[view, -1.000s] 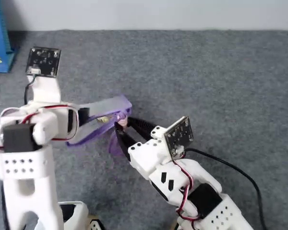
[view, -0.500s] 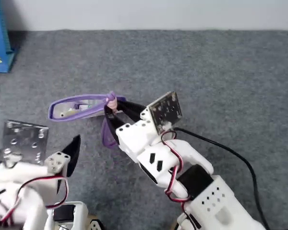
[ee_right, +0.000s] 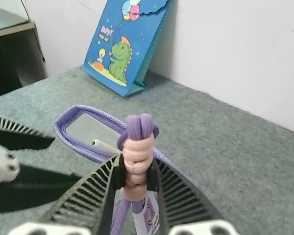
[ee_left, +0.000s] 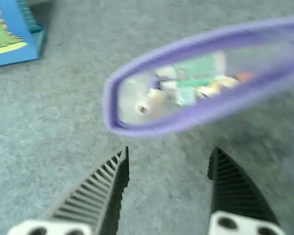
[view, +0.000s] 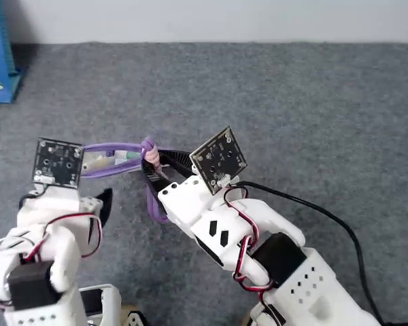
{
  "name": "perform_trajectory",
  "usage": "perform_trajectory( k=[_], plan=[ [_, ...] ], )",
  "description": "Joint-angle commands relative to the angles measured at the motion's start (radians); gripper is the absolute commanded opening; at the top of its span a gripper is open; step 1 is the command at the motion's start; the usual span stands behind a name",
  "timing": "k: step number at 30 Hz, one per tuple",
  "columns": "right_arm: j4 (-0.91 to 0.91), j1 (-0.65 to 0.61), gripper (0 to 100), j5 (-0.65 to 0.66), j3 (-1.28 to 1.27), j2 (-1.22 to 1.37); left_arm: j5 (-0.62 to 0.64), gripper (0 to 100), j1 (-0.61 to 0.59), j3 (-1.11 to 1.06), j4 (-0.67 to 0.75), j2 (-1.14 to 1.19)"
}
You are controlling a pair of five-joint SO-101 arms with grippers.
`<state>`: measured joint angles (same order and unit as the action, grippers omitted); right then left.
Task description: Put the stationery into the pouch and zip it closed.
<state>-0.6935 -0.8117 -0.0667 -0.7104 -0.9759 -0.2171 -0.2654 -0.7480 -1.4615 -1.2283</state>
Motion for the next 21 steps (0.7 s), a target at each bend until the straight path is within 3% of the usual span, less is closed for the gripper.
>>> perform_trajectory(
  k=[1,10,21],
  plan=[
    [-0.096,-0.010,0.7,0.011,0.173,0.002,-0.005,25,-0.040,-0.054,0.141,0.021],
    [-0.401,-0.013,0.7,0.015,0.296,0.001,0.086,22,-0.032,-0.122,0.351,0.023],
    [-0.572,-0.013,0.7,0.044,0.296,-0.008,0.204,22,0.285,-0.071,0.399,0.023]
  ],
)
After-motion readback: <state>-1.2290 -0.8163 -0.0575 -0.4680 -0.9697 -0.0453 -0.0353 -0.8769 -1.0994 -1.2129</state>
